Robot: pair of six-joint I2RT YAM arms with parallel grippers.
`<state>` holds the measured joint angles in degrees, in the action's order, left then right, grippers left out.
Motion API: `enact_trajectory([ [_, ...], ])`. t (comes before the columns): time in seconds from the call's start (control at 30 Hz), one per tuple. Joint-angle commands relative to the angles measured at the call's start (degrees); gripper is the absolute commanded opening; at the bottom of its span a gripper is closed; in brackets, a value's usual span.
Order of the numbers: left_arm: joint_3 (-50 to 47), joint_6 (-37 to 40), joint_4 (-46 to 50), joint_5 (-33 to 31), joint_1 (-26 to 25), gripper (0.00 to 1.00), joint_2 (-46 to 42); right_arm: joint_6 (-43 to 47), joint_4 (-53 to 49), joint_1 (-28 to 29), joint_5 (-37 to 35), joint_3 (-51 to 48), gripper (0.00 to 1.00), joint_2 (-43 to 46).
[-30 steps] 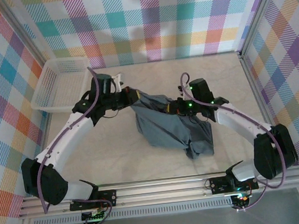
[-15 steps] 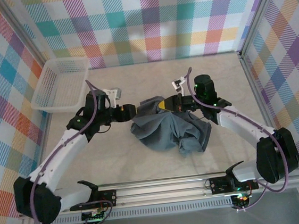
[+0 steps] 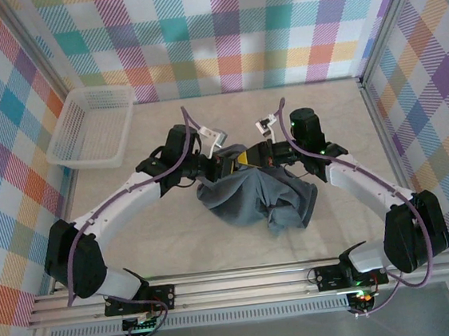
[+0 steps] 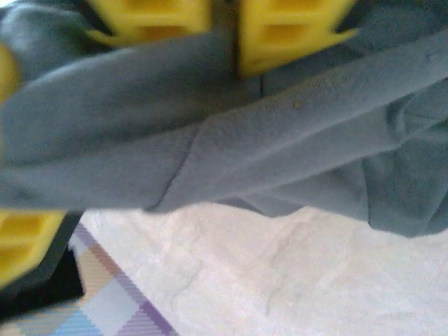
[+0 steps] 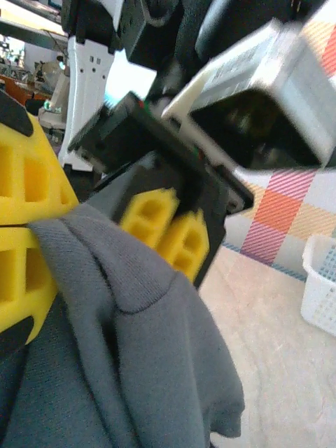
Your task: Fold the inside-out t-shirt
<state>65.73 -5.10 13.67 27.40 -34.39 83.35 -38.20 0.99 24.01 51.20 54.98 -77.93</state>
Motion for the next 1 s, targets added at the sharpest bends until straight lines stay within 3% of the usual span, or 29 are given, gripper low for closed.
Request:
enact_trajectory([
  [0.0, 1.4, -6.0, -7.6, -0.9, 0.3, 0.00, -3.8, 5.1, -6.3, -0.9, -4.8, 0.9, 0.02, 1.6],
  [0.1, 4.2, -11.2, -3.3, -0.9, 1.7, 0.00, -6.0, 11.0, -12.6, -3.7, -16.6, -2.5, 0.10, 1.7],
  [0.2, 7.7, -15.3, 1.0, 4.1, 2.6, 0.00, -7.8, 17.3, -12.3, -8.7, -26.1, -8.8, 0.08, -0.8],
  [0.23, 9.1, -16.3, 3.1, 6.3, 2.9, 0.00, -7.7, 18.2, -11.2, -10.2, -25.4, -10.3, 0.09, -1.9],
  [0.37, 13.9, -19.8, 9.0, 11.4, 3.8, 0.00, -6.1, 18.6, -14.8, -11.1, -18.7, -8.2, 0.35, -2.6],
  [0.53, 13.7, -22.8, 6.6, 12.2, 4.1, 0.00, -4.5, 19.7, -13.2, -6.0, -28.2, -9.8, 0.52, 11.1],
  [0.7, 13.2, -21.1, 4.0, 16.9, 4.1, 0.00, -3.0, 34.0, 2.1, 4.6, -40.2, -16.1, 0.69, 21.4],
  [0.77, 13.0, -18.8, 4.3, 19.5, 4.1, 0.00, -3.1, 38.8, 5.7, 5.7, -41.6, -16.2, 0.73, 19.9],
  [0.9, 13.4, -12.7, 7.4, 23.1, 4.0, 0.00, -3.7, 48.2, -1.7, 5.7, -40.7, -7.1, 0.74, 10.6],
  [0.97, 14.0, -10.0, 9.6, 23.7, 3.9, 0.00, -4.1, 50.5, -5.1, 5.7, -35.3, -3.7, 0.73, 6.9],
])
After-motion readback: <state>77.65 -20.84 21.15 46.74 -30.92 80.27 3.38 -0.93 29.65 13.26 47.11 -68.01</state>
